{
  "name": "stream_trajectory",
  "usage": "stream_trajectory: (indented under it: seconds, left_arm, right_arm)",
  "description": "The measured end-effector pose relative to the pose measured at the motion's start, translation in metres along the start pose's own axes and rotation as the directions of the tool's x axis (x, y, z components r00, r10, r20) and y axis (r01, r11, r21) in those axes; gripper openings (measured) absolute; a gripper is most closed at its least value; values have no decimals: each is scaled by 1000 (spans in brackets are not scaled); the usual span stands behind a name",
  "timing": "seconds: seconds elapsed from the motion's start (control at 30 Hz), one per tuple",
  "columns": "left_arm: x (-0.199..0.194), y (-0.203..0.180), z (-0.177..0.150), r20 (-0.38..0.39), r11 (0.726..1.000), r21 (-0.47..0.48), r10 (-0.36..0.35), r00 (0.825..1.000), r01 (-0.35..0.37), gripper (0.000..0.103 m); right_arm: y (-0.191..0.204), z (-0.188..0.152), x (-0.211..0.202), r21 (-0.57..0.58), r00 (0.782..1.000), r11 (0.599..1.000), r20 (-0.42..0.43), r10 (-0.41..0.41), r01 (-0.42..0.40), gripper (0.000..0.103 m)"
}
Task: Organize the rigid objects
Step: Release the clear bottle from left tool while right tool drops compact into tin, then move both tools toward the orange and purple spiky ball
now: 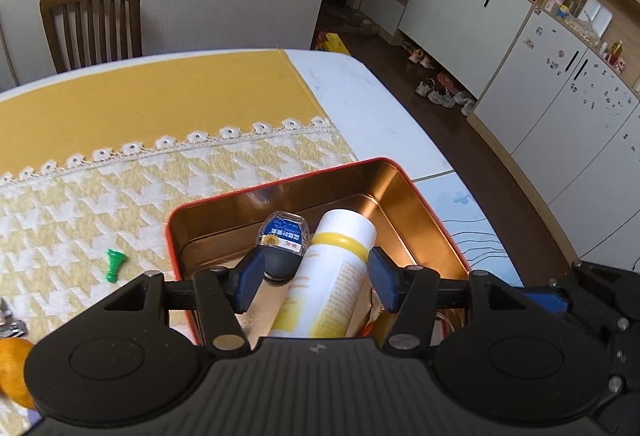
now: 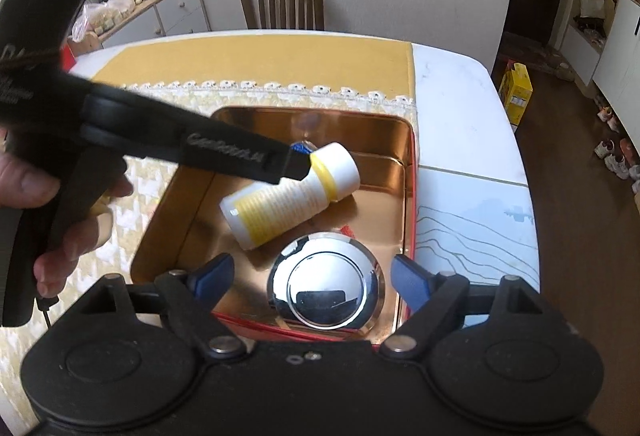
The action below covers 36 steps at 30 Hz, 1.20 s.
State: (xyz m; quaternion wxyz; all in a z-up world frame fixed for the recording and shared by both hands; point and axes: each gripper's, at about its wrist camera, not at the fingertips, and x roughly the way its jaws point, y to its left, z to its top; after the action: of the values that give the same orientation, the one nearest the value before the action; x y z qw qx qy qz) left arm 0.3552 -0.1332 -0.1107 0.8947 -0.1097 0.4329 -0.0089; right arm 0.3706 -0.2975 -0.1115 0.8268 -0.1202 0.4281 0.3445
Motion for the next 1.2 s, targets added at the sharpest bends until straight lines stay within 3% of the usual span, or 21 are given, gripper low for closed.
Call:
stream_trajectory:
  seconds: [0.63, 0.73, 1.03, 1.2]
  left_arm:
    - [-90, 13, -34, 120, 998, 66, -1, 993, -7, 65]
    - [-103, 17, -43, 130, 998, 66, 3, 991, -12, 73]
    - [-142, 21, -78, 197, 993, 93, 47, 979, -67, 82]
    - [-162, 28, -98, 217, 994, 68, 75, 973, -91, 82]
  right_arm:
    - [28, -13, -44, 61, 993, 997, 112, 38, -45, 100]
    - [34, -17, -50, 76, 991, 996, 126, 42, -52, 102]
    - [61, -29, -67, 23, 987, 998, 155, 49, -54, 103]
    - [80, -35, -75, -28, 983, 996, 161, 84, -81, 103]
